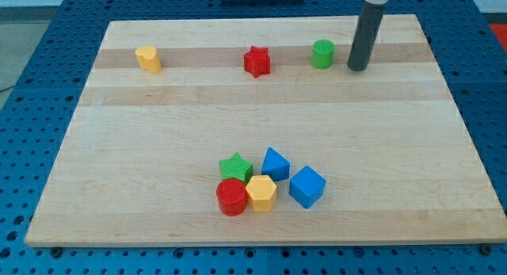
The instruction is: Push the red star and green circle to the top center
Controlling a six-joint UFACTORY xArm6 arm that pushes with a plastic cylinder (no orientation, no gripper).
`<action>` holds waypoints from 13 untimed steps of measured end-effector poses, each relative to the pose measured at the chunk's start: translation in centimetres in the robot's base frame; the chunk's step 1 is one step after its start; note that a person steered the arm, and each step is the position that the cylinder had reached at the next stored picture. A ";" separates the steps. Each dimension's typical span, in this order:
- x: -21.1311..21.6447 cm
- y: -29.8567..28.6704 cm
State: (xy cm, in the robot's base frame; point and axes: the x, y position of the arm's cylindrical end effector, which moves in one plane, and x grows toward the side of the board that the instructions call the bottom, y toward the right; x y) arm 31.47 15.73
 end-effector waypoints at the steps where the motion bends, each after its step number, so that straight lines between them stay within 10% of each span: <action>1: -2.5 -6.7; 10: 7.5 -23.6; 13: -1.0 -19.5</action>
State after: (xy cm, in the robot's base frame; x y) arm 30.45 -3.74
